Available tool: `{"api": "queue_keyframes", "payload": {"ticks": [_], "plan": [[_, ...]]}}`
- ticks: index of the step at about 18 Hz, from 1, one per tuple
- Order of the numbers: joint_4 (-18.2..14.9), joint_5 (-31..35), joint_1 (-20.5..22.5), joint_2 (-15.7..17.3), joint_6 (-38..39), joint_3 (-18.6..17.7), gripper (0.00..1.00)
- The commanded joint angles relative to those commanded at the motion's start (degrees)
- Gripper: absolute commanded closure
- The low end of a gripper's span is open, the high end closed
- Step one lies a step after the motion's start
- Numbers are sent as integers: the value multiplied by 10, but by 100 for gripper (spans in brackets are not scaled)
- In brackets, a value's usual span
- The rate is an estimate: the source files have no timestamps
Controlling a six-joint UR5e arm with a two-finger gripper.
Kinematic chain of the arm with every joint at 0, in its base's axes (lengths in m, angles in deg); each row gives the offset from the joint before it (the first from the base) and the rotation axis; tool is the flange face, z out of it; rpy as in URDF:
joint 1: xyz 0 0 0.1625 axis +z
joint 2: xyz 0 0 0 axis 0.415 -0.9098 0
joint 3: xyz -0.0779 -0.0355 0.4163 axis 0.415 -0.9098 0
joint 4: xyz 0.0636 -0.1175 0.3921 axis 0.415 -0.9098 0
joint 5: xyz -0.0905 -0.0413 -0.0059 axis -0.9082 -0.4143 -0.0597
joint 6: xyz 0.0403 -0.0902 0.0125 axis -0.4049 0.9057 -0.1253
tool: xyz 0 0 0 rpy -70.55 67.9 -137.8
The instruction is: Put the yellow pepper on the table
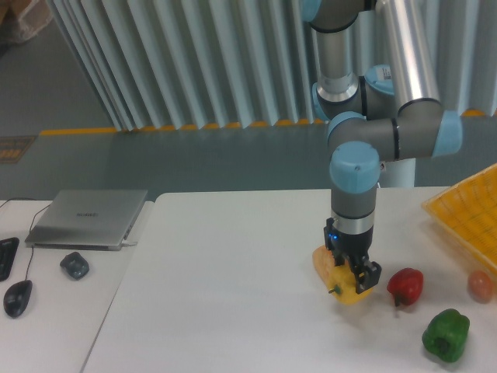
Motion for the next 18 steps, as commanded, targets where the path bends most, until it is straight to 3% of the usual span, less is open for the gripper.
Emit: {"api": "queue_keyframes", "payload": {"ticks": [6, 7, 10, 18], "plan": [[1, 2, 4, -6, -2, 12, 47], [2, 3, 4, -6, -2, 10, 30], [4, 24, 2, -4, -3, 3, 0], [4, 47, 0, 1, -6, 7, 0]]}}
